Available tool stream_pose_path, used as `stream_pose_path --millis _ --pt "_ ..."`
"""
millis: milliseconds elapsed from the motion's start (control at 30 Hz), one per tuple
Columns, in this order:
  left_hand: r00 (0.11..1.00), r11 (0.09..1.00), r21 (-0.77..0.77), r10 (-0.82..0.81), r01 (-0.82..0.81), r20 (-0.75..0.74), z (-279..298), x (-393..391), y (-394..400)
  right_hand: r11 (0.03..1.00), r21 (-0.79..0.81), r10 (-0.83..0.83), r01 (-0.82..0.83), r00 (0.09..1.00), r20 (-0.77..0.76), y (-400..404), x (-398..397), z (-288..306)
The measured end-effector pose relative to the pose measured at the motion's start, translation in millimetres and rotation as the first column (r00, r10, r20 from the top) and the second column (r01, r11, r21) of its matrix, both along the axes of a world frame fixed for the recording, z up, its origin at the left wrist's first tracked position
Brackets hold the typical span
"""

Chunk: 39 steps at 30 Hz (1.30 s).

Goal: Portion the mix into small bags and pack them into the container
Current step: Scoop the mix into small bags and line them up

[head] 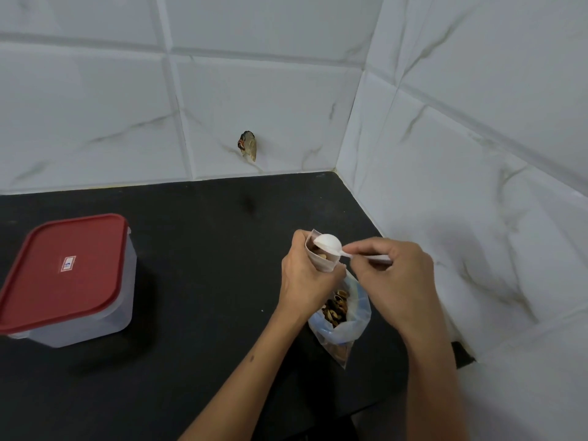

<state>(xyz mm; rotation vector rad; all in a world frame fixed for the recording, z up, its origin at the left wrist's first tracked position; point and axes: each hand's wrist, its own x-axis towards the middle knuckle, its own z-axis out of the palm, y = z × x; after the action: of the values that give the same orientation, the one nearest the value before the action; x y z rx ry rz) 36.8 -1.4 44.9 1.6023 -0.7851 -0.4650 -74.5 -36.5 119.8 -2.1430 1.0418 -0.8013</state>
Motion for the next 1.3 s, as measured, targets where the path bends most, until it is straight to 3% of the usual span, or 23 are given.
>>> stream_pose_path --millis 67,167,267,433,533,933,1100,1200,1300 --pt "1.000 1.000 0.000 0.000 0.000 0.009 -1 0 0 0.998 0.040 -0.045 0.043 0.998 0.048 -1 0 -1" --pt "1.000 1.000 0.014 -0.003 0.003 0.006 -2 1 2 0.965 0.246 -0.155 0.088 0.951 0.268 -3 0 0" --pt "0.999 1.000 0.003 -0.019 0.019 0.032 -4 3 4 0.940 0.338 -0.132 0.044 0.961 0.242 -5 -2 -3" --pt "0.994 0.996 0.065 -0.067 0.061 0.083 -8 2 1 0.996 0.081 -0.042 0.041 0.999 0.006 -2 0 -8" --pt "0.995 0.995 0.067 -0.076 0.071 0.063 -10 0 1 0.999 -0.028 -0.027 0.026 0.999 -0.041 -1 1 -11" --pt "0.998 0.998 -0.040 -0.042 0.040 -0.045 -14 10 4 0.970 0.135 -0.226 0.200 0.951 0.210 -8 0 -12" --pt "0.988 1.000 -0.004 -0.020 0.020 -0.154 -9 15 10 0.940 0.224 -0.204 0.256 0.951 -0.233 -25 6 -60" --pt "0.948 0.998 -0.056 -0.024 0.007 -0.319 -6 16 14 0.901 0.339 -0.138 0.271 0.920 -0.368 -27 10 -85" --pt "0.897 0.990 -0.141 -0.041 -0.024 -0.441 -5 23 18 0.919 0.288 -0.092 0.271 0.855 -0.510 -29 11 -93"
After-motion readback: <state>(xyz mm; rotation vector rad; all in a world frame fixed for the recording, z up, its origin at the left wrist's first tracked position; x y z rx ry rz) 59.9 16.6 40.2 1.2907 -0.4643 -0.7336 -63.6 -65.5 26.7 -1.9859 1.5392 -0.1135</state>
